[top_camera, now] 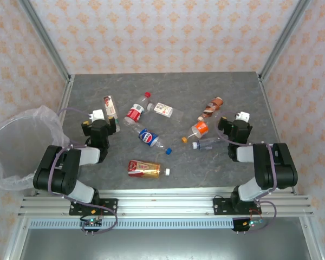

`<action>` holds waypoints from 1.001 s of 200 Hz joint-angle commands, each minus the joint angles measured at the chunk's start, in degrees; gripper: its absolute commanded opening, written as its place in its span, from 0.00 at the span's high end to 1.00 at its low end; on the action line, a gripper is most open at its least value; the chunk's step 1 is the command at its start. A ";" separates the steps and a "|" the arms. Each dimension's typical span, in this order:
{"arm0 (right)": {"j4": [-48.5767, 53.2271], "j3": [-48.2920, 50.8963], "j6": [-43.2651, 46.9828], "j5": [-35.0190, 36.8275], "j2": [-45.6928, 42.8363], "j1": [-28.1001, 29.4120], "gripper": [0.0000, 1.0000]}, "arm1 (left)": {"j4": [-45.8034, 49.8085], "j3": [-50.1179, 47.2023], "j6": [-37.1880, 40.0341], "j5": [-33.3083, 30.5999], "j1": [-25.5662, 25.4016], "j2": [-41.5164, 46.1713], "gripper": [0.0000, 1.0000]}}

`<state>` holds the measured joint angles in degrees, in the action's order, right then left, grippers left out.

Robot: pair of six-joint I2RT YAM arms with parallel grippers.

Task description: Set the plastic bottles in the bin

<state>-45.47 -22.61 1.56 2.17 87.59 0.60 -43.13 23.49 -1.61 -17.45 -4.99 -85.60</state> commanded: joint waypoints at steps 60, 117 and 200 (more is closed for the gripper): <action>-0.27 -0.77 0.38 -0.35 -0.32 0.28 0.01 | -1.43 -0.37 -1.05 -1.01 0.67 0.22 0.00; -0.23 -0.77 0.51 -0.36 -0.32 0.29 0.01 | -1.45 -0.35 -1.07 -0.95 0.69 0.26 0.00; -1.88 2.28 -0.23 0.96 -5.16 0.31 0.01 | 19.64 9.95 3.62 1.43 -2.16 7.66 0.00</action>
<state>-45.54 -22.04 1.54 2.17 86.56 0.60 -31.00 29.65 -0.60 -15.64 -5.45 -82.91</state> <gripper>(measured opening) 0.992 0.999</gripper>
